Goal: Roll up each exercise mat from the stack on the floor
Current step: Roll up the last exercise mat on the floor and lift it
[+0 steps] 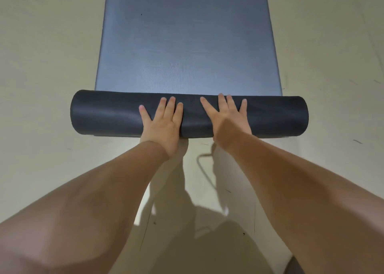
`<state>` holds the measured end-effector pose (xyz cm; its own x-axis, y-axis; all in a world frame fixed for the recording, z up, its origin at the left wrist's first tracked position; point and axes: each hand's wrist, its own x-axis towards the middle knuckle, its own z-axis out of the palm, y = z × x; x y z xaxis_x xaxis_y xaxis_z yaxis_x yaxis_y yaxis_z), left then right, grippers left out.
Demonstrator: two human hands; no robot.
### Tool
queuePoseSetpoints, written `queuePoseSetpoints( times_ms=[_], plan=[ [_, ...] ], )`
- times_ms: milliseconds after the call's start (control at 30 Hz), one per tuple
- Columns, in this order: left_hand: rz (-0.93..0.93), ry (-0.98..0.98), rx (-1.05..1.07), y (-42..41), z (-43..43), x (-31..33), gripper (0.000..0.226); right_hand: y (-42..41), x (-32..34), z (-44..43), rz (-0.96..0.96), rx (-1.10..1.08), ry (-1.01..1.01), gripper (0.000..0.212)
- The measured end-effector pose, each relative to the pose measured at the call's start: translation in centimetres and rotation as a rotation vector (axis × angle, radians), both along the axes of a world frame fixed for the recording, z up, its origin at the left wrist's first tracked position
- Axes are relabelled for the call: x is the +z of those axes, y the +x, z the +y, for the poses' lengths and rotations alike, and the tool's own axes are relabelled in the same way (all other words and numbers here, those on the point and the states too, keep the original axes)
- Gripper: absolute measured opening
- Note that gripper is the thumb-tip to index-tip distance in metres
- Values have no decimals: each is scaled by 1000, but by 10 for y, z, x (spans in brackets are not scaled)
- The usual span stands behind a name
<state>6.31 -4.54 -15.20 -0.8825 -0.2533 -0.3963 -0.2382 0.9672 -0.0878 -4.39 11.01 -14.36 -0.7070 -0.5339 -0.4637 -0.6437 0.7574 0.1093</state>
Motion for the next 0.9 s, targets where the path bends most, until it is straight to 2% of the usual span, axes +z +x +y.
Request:
queuePoseSetpoints(
  times_ms=[67,200,500,633,733,833,900],
  plan=[
    [19,16,27,-16,-5,7,85,-17,5,-7,-67,-18,-3,115],
    [-2,31,68,-33,-9,15,90,-33,11,-14,-164,-41,13,115],
    [-43,95,76,-8,2,33,83,-12,31,3,-264,-5,-37,92],
    [-128,182,112,18,8,48,66,8,42,12,-426,-2,-27,80],
    [-274,286,129,37,11,59,47,22,53,9,-632,-2,87,69],
    [-427,371,145,55,12,64,55,43,53,8,-749,44,173,64],
    [-373,332,114,69,18,69,62,50,54,9,-757,64,154,66]
  ],
)
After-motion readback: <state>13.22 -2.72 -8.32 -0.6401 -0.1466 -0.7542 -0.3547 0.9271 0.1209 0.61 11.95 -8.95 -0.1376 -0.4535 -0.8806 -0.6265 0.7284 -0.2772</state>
